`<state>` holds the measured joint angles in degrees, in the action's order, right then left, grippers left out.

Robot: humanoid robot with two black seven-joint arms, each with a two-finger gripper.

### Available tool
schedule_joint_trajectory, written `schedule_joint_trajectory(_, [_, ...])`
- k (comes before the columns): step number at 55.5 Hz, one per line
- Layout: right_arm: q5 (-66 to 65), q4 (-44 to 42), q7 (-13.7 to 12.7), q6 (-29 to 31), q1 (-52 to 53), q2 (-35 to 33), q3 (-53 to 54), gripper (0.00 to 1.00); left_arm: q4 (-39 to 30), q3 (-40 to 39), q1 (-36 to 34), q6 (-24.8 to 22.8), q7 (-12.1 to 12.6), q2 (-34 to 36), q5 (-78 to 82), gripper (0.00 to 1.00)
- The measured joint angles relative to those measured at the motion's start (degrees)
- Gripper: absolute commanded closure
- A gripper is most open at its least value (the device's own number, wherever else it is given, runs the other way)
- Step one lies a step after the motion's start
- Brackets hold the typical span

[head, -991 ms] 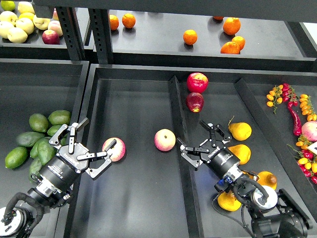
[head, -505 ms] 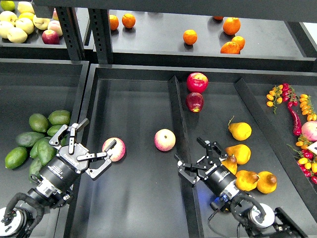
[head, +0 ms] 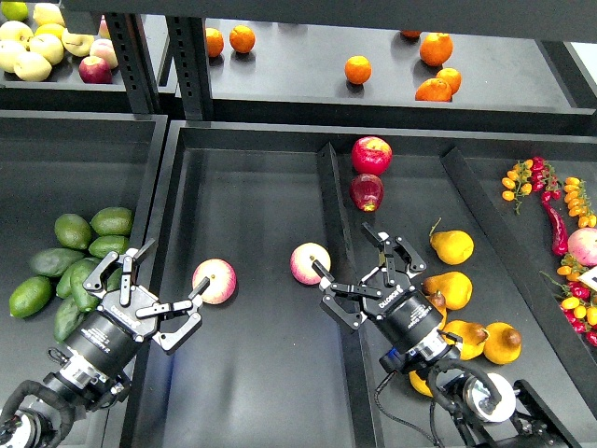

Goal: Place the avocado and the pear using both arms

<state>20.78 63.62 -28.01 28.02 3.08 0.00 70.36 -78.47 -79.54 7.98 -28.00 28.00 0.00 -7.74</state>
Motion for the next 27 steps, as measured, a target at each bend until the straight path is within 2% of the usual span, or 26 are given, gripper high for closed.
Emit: schedule_joint_trajectory(27, [1.8, 1.1, 0.0, 0.0, -2.4, 0.0, 0.1, 0.01, -0.4, 0.0, 0.5, 0.0, 0.0, 0.0, 0.0, 0.00])
